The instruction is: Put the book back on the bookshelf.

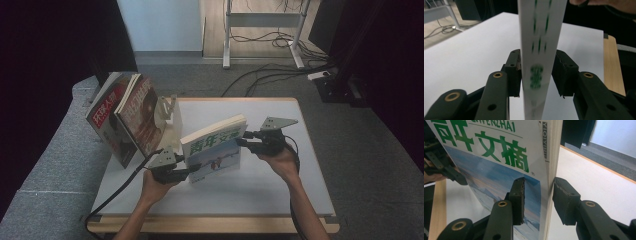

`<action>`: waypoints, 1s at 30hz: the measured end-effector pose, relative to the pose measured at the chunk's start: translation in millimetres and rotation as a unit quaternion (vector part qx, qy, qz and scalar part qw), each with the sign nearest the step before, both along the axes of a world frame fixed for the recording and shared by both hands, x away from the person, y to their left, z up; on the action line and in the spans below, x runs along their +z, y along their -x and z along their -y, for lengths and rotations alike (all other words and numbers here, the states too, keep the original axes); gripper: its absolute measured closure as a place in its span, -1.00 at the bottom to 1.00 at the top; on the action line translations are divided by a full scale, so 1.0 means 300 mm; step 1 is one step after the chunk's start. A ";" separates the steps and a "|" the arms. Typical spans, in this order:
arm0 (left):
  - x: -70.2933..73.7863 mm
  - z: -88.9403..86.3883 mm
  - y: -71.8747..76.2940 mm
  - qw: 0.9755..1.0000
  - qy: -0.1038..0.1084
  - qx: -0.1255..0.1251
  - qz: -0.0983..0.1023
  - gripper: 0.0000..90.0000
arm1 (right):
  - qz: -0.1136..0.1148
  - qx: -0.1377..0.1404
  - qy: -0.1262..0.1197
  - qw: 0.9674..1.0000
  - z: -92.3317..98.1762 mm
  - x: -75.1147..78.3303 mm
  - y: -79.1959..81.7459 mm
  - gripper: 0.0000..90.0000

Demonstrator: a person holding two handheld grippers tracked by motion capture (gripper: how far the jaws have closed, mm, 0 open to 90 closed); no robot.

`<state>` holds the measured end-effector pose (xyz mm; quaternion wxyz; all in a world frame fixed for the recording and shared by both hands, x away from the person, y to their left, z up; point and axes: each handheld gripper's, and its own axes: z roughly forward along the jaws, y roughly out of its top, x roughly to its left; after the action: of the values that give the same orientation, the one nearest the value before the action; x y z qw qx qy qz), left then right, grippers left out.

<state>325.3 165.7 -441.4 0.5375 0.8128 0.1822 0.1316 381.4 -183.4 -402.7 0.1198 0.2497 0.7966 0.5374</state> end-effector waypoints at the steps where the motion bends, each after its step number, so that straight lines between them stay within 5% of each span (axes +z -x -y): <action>1: 0.000 0.000 0.000 1.000 0.000 0.000 0.000 0.33 | 0.000 0.000 0.000 1.000 0.000 0.000 0.000 0.35; 15: 0.157 0.013 -0.025 0.999 0.040 0.000 0.013 0.32 | 0.001 0.000 -0.002 1.000 -0.001 -0.001 0.000 0.33; 23: 0.224 0.034 -0.032 0.999 0.032 0.019 0.022 0.40 | 0.001 -0.002 -0.001 1.000 -0.005 -0.001 -0.003 0.33; 30: 0.232 0.041 -0.032 0.999 0.028 0.025 0.018 0.62 | 0.002 -0.004 0.010 1.000 0.001 -0.006 0.000 0.31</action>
<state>335.0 153.5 -371.8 0.5597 0.7901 0.1966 0.1544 381.5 -183.7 -404.5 0.1259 0.2505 0.8010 0.5290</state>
